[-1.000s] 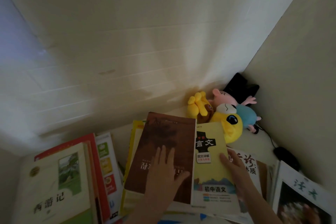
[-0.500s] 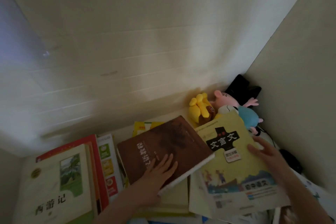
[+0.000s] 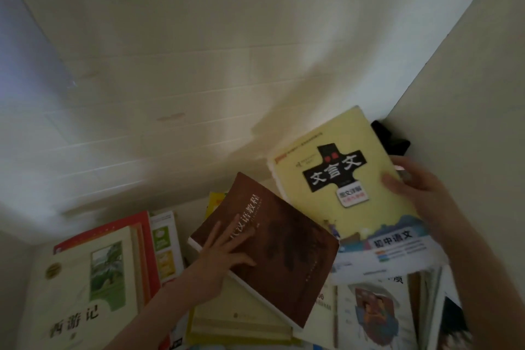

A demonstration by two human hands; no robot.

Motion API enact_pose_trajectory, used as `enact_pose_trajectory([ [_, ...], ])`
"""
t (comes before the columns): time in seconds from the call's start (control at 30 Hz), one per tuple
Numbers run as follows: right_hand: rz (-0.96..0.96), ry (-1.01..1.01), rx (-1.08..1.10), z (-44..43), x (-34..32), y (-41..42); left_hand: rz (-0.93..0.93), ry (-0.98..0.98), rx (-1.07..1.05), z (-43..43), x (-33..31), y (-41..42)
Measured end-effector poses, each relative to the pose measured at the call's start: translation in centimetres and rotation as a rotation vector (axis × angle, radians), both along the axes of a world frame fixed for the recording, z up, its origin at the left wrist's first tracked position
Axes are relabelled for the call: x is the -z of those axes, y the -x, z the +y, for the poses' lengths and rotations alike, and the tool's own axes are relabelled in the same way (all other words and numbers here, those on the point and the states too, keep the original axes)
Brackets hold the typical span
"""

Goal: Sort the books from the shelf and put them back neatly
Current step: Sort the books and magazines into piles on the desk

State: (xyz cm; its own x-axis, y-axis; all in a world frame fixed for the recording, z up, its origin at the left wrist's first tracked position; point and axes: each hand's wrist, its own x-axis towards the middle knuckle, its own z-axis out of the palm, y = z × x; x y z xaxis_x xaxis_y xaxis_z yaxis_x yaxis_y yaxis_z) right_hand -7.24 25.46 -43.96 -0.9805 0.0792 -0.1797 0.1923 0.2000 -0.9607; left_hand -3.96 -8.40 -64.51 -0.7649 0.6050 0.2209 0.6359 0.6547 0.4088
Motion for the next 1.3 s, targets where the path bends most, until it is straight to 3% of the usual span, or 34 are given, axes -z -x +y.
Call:
enact_pose_trajectory([
  [0.07,-0.082,0.060,-0.045,-1.5,0.8,1.2,-0.099,-0.132,-0.246,-0.9,-0.2,-0.4],
  [0.13,-0.123,-0.006,-0.088,-2.2,1.4,2.5,-0.169,-0.177,-0.382,-1.2,-0.3,-1.1],
  [0.2,-0.093,-0.141,-0.131,-2.3,1.2,3.4,-0.265,-0.043,-0.356,-0.3,-0.9,-1.8],
  [0.3,0.025,-0.517,-0.165,-2.2,-0.9,3.7,-0.336,0.234,-0.366,1.3,-1.3,-2.6],
  [0.37,0.144,-0.609,-0.125,-1.3,-2.9,3.8,-0.356,0.150,-0.420,1.6,-0.9,-2.9],
  [0.47,0.279,-0.401,-0.087,-0.4,-5.5,3.8,-0.418,-0.039,-0.539,1.8,-0.6,-3.4],
  [0.53,0.216,-0.186,-0.113,-0.6,-5.2,4.4,-0.406,-0.309,-0.700,2.1,-1.6,-4.1],
  [0.63,-0.106,0.016,-0.166,-1.8,0.4,6.5,-0.488,-0.660,-0.945,2.9,-3.5,-5.1],
  [0.73,-0.339,-0.222,-0.310,-4.5,8.5,6.9,-0.698,-0.865,-1.058,4.0,-4.4,-5.3],
  [0.8,-0.330,-0.432,-0.409,-6.2,12.7,6.0,-0.816,-1.009,-1.145,4.6,-4.5,-4.9],
  [0.87,-0.325,-0.408,-0.399,-7.1,14.3,5.0,-0.932,-1.156,-1.162,4.8,-4.5,-4.7],
  [0.97,-0.352,-0.364,-0.395,-7.0,15.0,4.4,-1.043,-1.150,-1.172,4.5,-3.9,-4.3],
  [1.07,-0.281,-0.551,-0.433,-6.9,16.1,4.4,-1.106,-1.200,-1.235,4.3,-3.5,-3.8],
  [1.3,-0.239,-0.674,-0.467,-8.2,17.5,2.9,-1.073,-1.106,-1.317,5.0,-4.2,-2.7],
])
